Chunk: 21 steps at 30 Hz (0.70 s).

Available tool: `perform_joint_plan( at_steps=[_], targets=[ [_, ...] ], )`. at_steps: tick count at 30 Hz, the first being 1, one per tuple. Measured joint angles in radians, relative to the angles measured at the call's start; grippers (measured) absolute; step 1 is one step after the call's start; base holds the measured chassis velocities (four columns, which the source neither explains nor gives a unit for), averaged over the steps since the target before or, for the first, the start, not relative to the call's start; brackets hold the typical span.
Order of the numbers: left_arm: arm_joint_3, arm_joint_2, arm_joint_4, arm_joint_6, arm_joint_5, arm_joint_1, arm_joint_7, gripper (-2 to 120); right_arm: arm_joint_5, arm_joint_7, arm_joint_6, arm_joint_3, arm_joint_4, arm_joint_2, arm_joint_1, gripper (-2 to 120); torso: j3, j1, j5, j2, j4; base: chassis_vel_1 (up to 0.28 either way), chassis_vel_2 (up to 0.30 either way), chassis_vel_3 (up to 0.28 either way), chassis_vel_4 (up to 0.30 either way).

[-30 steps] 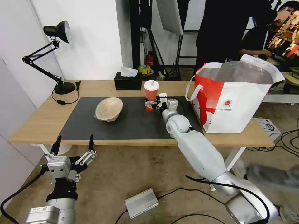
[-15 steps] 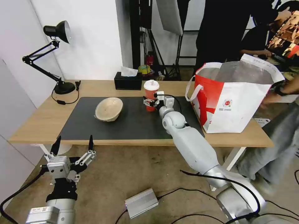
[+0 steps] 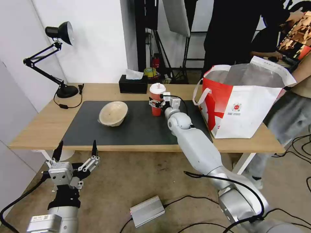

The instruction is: Pick up the trash from the table and place it into the takeout bag.

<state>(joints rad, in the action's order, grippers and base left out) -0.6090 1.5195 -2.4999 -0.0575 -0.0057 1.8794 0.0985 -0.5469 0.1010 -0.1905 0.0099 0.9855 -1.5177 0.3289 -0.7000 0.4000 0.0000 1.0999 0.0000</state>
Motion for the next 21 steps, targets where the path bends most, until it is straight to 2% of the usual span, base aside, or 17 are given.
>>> perform_joint_plan(
  at_steps=[2,6,9,13,21],
  targets=[
    [0.0,-0.001,0.0,0.0,-0.001,-0.001,0.0,100,0.0,0.0,0.003,0.001,-0.002,0.0,0.0,86,0.0,0.0,0.0,0.0,0.0,0.0,0.0,0.0,0.0],
    [0.0,-0.002,0.0,0.0,-0.001,-0.002,0.0,100,0.0,0.0,0.003,0.001,0.001,0.003,0.0,78,0.0,0.0,0.0,0.0,0.0,0.0,0.0,0.0,0.0],
    [0.001,-0.003,0.0,0.0,-0.001,-0.004,0.0,100,0.0,0.002,0.004,0.0,0.005,0.005,0.001,63,0.0,0.0,0.0,0.0,0.0,0.0,0.0,0.0,0.0],
    [0.001,-0.004,0.0,0.0,-0.002,-0.005,0.0,100,0.0,0.003,0.004,-0.001,0.008,0.006,0.003,58,0.0,0.0,0.0,0.0,0.0,0.0,0.0,0.0,0.0],
    [0.0,-0.005,0.0,0.0,-0.002,-0.005,0.0,100,-0.001,0.006,0.003,-0.001,0.018,0.007,0.009,58,0.0,0.0,0.0,0.0,0.0,0.0,0.0,0.0,0.0]
  ],
)
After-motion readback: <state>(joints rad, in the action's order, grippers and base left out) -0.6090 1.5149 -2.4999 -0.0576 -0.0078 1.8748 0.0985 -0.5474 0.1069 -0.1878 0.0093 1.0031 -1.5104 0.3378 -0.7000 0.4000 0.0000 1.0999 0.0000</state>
